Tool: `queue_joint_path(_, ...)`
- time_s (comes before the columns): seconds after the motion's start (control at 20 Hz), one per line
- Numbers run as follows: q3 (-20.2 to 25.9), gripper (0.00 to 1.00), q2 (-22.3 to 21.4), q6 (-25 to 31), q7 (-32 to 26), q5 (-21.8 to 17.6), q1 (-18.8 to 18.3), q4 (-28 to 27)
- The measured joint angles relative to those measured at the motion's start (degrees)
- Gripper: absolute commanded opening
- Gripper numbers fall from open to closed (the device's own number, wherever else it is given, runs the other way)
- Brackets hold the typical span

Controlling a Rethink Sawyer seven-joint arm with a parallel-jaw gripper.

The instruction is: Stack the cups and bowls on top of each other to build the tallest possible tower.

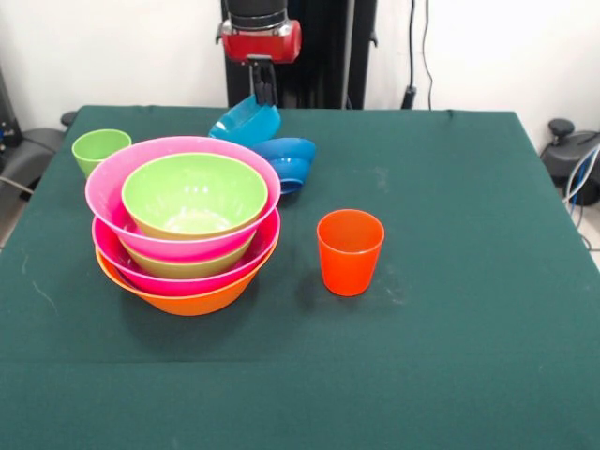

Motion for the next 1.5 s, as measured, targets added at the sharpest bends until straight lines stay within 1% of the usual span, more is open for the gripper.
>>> queue_joint_path(0.4, 0.72, 0.0, -0.18, 0.02, 0.0, 0.01, -0.1, 0.0)
queue_joint_path(0.5, 1.19, 0.0, -0.8, 0.57, 0.0, 0.3, -0.37, 0.02)
queue_joint_path(0.75, 3.39, 0.0, -4.86, 4.47, 0.0, 2.07, -2.23, 0.41)
queue_joint_path(0.8, 4.52, 0.0, -7.03, 6.78, 0.0, 3.23, -3.29, 0.64)
queue_joint_path(1.2, 8.33, 0.0, -14.71, 15.33, 0.0, 7.33, -6.17, 0.85)
queue_joint_path(1.5, 10.6, 0.0, -18.98, 19.04, 0.0, 9.55, -7.19, 0.9)
